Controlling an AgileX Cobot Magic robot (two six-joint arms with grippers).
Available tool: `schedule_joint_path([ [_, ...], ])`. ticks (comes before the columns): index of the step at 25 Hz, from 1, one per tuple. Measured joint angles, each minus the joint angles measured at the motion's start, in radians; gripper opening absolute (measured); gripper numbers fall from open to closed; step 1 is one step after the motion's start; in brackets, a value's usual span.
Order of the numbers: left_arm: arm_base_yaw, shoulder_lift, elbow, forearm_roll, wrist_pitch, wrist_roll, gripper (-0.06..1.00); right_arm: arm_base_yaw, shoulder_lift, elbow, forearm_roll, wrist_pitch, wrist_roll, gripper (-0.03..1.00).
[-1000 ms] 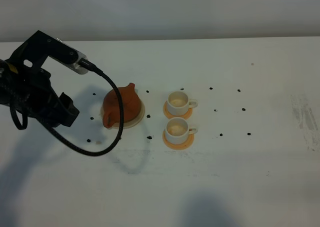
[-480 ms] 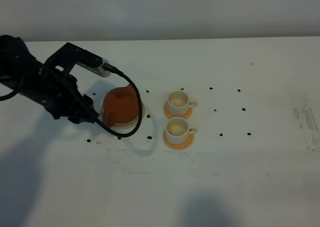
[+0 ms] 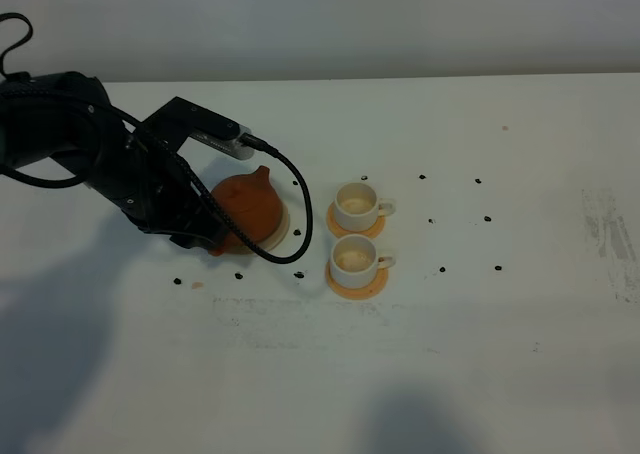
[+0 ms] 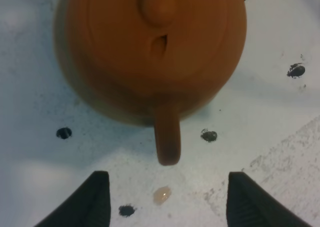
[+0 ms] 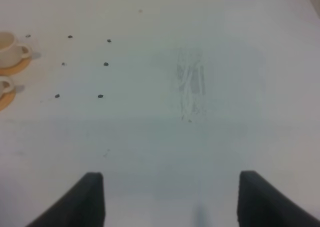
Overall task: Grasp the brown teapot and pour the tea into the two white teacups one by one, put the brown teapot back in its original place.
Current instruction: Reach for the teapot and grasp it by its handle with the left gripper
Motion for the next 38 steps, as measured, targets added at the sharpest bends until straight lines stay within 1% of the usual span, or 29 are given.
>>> schedule_joint_path([
  [10,-0.004,0.037,0.0,0.002,-0.009,-0.011,0.49,0.0,0.0,0.0,0.0,0.0,0.0,0.54],
  [17,-0.004,0.044,-0.007,0.003,-0.061,-0.014,0.49,0.0,0.0,0.0,0.0,0.0,0.0,0.54],
  [22,-0.004,0.044,-0.008,0.003,-0.064,-0.022,0.49,0.0,0.0,0.0,0.0,0.0,0.0,0.54],
  [28,-0.024,0.052,-0.009,0.003,-0.077,-0.036,0.49,0.0,0.0,0.0,0.0,0.0,0.0,0.54],
  [38,-0.024,0.063,-0.009,0.003,-0.082,-0.037,0.49,0.0,0.0,0.0,0.0,0.0,0.0,0.54],
])
